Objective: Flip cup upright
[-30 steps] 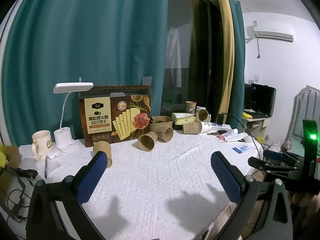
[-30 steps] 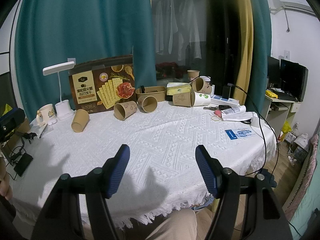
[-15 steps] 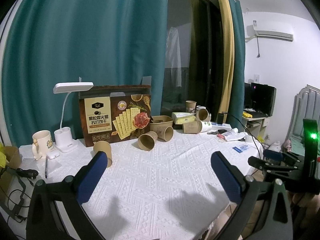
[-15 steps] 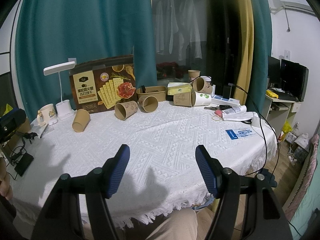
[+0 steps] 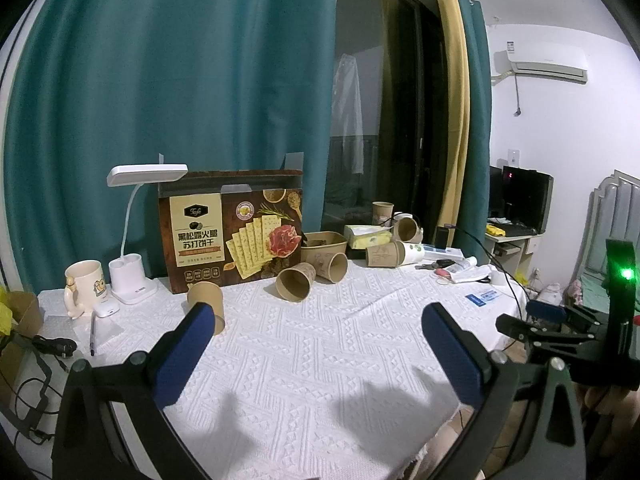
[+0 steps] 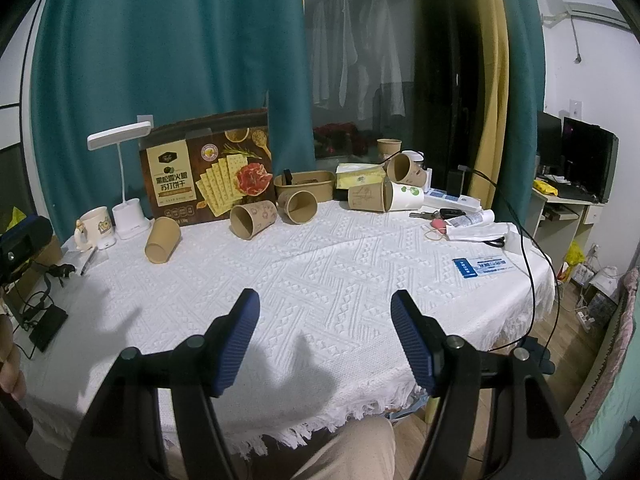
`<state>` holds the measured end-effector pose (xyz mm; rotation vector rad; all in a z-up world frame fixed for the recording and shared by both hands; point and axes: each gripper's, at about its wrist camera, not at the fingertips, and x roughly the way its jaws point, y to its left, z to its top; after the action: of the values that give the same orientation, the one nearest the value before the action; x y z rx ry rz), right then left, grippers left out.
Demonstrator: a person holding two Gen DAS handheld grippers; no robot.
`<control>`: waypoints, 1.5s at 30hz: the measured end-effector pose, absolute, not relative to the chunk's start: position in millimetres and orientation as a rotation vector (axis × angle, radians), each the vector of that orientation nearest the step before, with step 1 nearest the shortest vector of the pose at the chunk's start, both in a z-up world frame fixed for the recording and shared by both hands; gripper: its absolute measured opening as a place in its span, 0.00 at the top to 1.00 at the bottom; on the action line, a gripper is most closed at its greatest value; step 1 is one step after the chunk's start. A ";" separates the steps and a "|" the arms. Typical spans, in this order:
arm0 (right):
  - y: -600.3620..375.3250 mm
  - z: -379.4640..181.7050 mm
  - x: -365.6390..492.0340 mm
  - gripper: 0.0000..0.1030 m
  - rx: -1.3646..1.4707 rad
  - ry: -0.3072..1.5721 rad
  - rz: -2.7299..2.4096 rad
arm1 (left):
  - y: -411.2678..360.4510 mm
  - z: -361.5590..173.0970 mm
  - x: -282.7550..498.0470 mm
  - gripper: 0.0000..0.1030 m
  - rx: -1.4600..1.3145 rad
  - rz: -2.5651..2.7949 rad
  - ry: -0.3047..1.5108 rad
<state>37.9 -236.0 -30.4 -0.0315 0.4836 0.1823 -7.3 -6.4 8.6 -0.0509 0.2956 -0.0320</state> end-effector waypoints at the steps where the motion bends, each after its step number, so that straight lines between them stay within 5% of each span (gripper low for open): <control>1: -236.1 -30.5 37.9 0.36 -0.031 0.483 0.182 | -6.7 8.2 -7.1 0.00 -0.051 -0.031 0.298; 16: -261.0 -38.6 81.6 0.36 0.000 0.529 0.173 | -15.6 0.5 55.8 0.00 -0.041 -0.185 0.434; 39: -415.1 -77.4 369.3 0.36 0.134 0.706 0.103 | -169.6 -37.4 426.1 0.00 0.289 -0.525 0.774; 45: -427.9 -90.2 416.5 0.36 0.139 0.723 0.094 | -218.5 -33.6 503.1 0.00 0.322 -0.581 0.748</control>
<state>416.5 -427.9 -90.2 0.1394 0.7232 0.0940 503.1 -218.5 -33.6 0.3215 0.7475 -0.5813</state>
